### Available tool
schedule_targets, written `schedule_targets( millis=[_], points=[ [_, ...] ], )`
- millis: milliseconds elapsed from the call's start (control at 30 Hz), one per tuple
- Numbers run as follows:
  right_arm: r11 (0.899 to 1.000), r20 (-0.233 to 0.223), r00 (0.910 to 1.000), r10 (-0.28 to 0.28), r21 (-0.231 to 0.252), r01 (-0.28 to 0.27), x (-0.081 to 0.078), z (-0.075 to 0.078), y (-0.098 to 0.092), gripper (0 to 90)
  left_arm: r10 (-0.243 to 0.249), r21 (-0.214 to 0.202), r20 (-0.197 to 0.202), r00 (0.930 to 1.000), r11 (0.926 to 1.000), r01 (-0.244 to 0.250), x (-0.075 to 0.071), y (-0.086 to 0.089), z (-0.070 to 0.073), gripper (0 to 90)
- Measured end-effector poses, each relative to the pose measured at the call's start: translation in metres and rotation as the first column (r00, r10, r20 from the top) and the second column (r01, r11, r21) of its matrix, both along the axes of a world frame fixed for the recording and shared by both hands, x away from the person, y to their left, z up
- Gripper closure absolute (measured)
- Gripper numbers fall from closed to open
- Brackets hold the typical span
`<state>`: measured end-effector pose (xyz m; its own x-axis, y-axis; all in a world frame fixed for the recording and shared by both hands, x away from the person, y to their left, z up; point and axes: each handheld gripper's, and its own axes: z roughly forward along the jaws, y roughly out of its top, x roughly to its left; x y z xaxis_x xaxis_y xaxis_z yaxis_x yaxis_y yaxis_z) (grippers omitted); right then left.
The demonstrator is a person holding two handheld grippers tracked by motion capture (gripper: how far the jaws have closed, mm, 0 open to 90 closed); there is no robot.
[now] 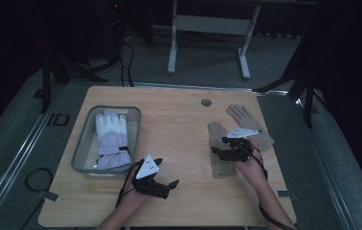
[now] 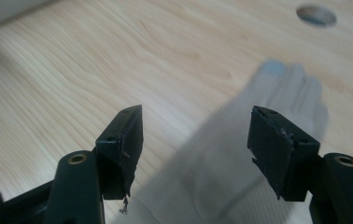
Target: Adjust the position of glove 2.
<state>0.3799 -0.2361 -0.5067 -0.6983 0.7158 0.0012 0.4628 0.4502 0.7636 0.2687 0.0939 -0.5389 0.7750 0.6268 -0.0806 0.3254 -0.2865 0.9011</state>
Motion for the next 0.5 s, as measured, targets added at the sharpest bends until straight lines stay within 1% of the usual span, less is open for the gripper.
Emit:
schedule_targets(
  millis=[100, 167, 233, 333, 400, 467, 500],
  points=[
    [1.0, -0.017, 0.9995, -0.026, -0.007, 0.026, 0.002, -0.01, -0.01, 35.3, 0.003, -0.008, 0.008, 1.0, 1.0, -0.002, -0.001, 0.0, -0.002, 2.4],
    [0.999, -0.025, 0.999, -0.037, -0.011, 0.037, 0.003, -0.017, -0.013, 35.3, 0.001, 0.005, 0.012, 0.9999, 1.0, -0.001, -0.001, -0.001, -0.004, 2.4],
    [0.999, -0.03, 0.9986, -0.043, -0.019, 0.043, 0.003, -0.022, -0.014, 35.1, -0.002, 0.02, 0.015, 0.9999, 0.9998, 0.002, -0.002, -0.002, -0.006, 2.4],
    [0.999, -0.037, 0.9985, -0.039, -0.033, 0.038, 0.005, -0.029, -0.014, 34.7, -0.007, 0.021, 0.006, 1.0, 0.9998, 0.007, -0.002, -0.003, -0.008, 2.4],
    [0.998, -0.042, 0.9981, -0.046, -0.043, 0.044, 0.007, -0.033, -0.014, 34.6, -0.009, 0.022, 0.009, 0.9999, 0.9997, 0.009, -0.003, -0.003, -0.008, 2.4],
    [0.998, -0.04, 0.998, -0.05, -0.051, 0.048, 0.01, -0.037, -0.013, 34.6, -0.008, 0.025, 0.004, 1.0, 0.9997, 0.008, -0.002, -0.003, -0.009, 2.5],
    [0.998, -0.041, 0.9979, -0.05, -0.051, 0.048, 0.011, -0.039, -0.013, 34.6, -0.006, 0.019, 0.005, 1.0, 0.9998, 0.005, -0.003, -0.003, -0.009, 2.5]
  ],
)
